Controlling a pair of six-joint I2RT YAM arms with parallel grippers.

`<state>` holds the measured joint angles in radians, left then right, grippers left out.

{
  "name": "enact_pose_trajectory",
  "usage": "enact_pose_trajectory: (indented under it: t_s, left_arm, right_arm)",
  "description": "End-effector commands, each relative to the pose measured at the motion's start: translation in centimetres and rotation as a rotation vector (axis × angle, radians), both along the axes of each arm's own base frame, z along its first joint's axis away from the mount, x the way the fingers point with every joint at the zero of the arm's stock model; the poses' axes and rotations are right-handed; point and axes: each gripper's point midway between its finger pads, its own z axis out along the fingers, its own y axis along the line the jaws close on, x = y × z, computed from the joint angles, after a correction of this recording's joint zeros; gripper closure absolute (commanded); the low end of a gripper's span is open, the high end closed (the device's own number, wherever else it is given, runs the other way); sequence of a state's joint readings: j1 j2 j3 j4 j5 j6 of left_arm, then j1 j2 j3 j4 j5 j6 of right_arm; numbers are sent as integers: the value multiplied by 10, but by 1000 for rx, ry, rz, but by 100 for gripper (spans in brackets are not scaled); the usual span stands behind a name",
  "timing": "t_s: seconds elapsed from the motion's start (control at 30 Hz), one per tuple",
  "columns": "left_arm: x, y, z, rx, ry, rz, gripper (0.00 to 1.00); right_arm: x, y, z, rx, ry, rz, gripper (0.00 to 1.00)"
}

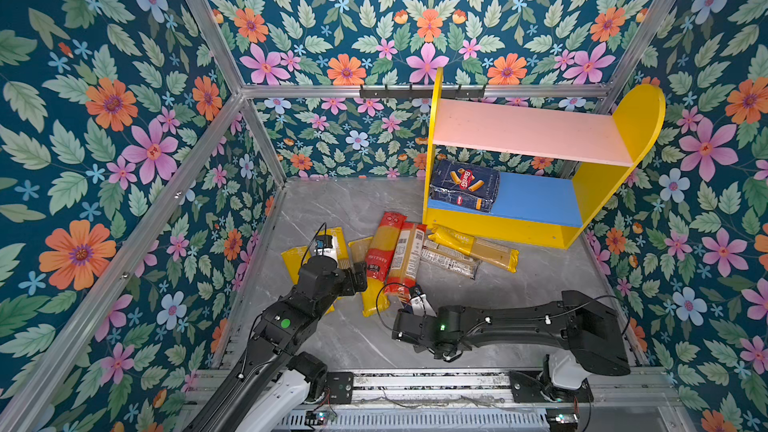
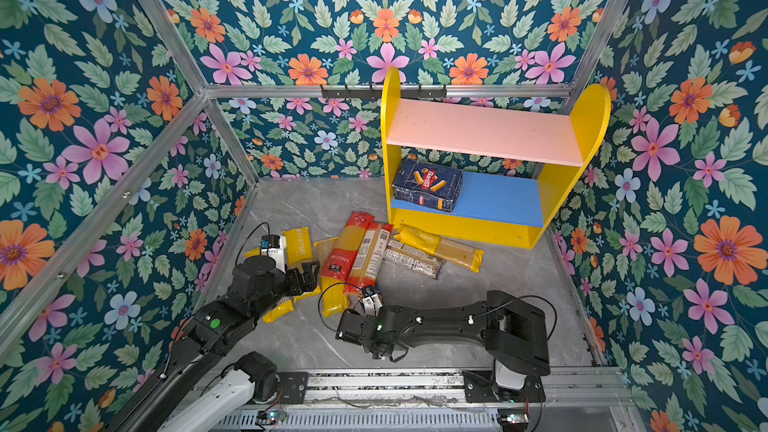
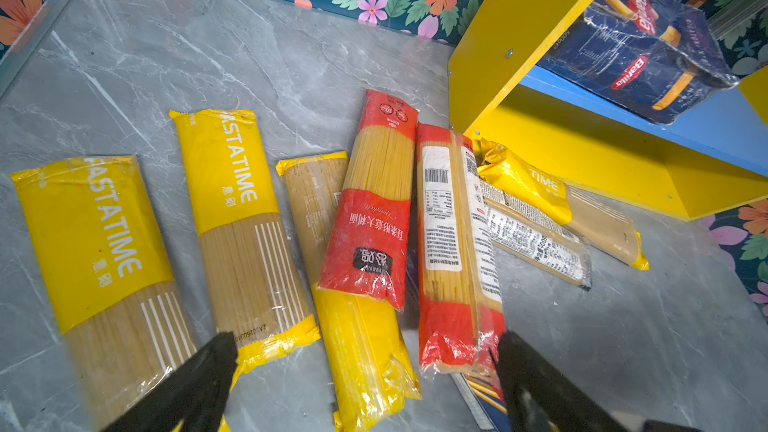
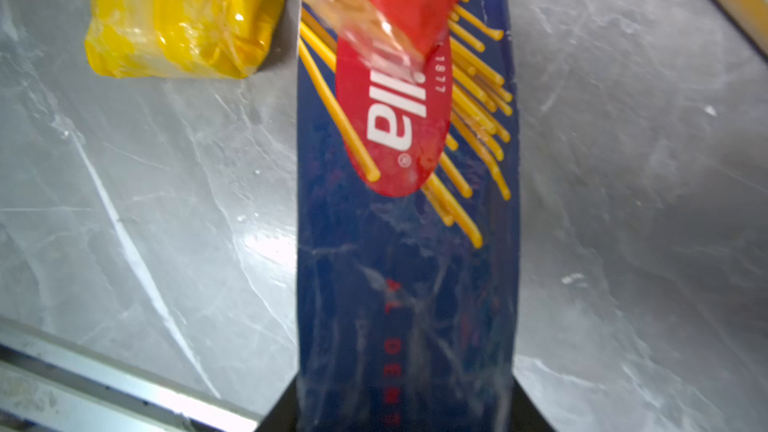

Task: Place and organize the pasta boxes and bags onto the shelf
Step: 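Lift the spaghetti box with the right gripper and pull it from the pile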

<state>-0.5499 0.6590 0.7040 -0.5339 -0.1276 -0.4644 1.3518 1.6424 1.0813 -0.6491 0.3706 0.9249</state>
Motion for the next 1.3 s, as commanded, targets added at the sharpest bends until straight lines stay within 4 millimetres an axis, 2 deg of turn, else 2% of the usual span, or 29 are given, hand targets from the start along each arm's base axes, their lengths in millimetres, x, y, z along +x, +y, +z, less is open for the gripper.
enact_pose_trajectory:
  t_s: [0.0,0.2,0.43,0.57,0.67,0.8,0.93,1.13,1.2,1.27]
  left_arm:
    - [3,-1,8,-12,-30,-4,0]
    - [4,-3,7,-19,-28,-4,0]
    - [5,-4,4,-17,-22,-4,0]
    - [7,-5,3,-16,-20,-5,0]
    - [8,-7,2,-19,-15,-10,0]
    - [8,-10,-1,-35,-8,-17,0]
    - [7,-11,-4,-42,1,-20,0]
    - [5,-11,-8,-49,14,-17,0]
    - [5,-11,-8,-53,17,-16,0]
    - [4,-12,-10,-62,23,-17,0]
  right_arm:
    - [12,-17,19,12,-72,-64,54]
    - [20,-44,40,37,-95,-101,55]
    - [33,-66,71,137,-126,-126,55]
    - [35,-82,89,155,-161,-141,56]
    - [35,-89,95,182,-170,-143,56]
    - [35,-97,82,166,-150,-165,57]
    - [35,-97,65,169,-115,-175,57]
    - [26,-84,16,174,-14,-190,59]
    - [24,-83,7,168,6,-195,60]
    - [22,-79,7,199,17,-189,60]
